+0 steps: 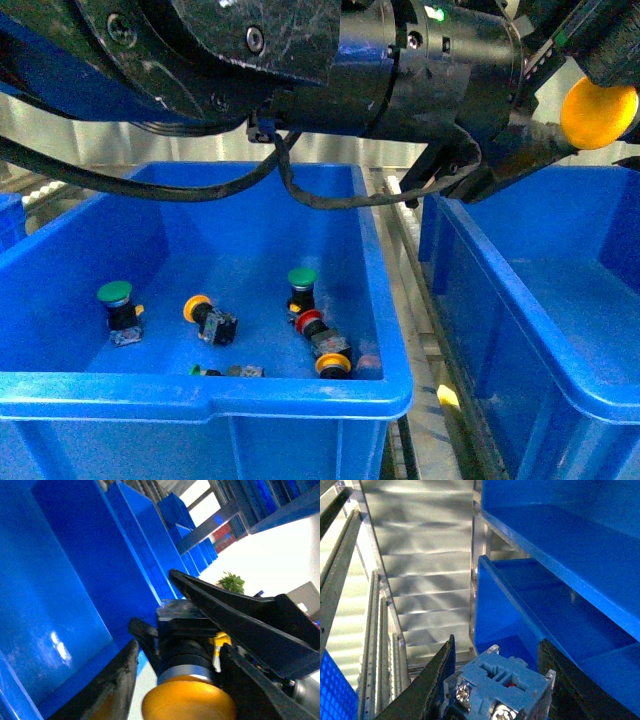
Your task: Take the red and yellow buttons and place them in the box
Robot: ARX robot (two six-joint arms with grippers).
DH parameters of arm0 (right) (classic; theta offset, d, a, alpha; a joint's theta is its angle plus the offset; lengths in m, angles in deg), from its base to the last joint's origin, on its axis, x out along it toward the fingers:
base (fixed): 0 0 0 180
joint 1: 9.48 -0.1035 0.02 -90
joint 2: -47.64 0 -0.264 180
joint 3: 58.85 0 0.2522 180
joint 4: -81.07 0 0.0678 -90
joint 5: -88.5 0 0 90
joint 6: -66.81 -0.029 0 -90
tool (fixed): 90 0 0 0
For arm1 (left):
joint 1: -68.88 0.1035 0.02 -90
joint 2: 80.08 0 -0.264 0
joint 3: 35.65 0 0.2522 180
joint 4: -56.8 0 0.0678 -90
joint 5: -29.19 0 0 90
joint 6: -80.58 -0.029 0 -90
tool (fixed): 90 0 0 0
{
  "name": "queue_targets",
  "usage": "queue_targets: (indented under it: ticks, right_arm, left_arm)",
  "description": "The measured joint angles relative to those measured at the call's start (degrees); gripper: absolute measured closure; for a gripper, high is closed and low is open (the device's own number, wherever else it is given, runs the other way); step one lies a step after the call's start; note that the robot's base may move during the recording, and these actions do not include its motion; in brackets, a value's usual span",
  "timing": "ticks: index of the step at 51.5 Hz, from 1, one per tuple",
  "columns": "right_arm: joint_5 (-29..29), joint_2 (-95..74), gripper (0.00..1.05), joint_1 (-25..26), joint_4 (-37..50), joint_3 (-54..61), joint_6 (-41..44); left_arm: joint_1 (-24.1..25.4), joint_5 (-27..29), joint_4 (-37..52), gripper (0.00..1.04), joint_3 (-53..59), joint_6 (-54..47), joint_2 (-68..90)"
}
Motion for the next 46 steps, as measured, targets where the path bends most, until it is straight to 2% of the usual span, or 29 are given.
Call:
queue_targets:
  ticks: [7,12,20,34,46]
  right_arm:
    - [0.4,0.0,0.63,0.5,0.0,0.1,0.7]
    - [0.0,0.2,0.63,0.5,0.2,0.9,1.5]
    - [-1.1,0.2,0.64,0.3,0.7,2.9,3.0]
    - [-1.2,0.3,0.64,0.2,1.1,4.0,5.4]
    - [-2.1,1.1,0.64,-0.2,1.1,4.0,8.7]
  left_arm:
    - [0.0,3.5,-0.2,0.24,0.4,-2.4,0.0]
    - [0.2,5.2,1.7,0.07,1.7,-2.7,-0.3]
    - [0.9,8.2,2.8,0.08,2.7,-2.1,-2.2]
    - [2.8,8.7,3.9,0.08,7.5,-1.5,-9.6]
    - [7.5,14.7,0.0,0.08,21.8,-6.5,-24.5]
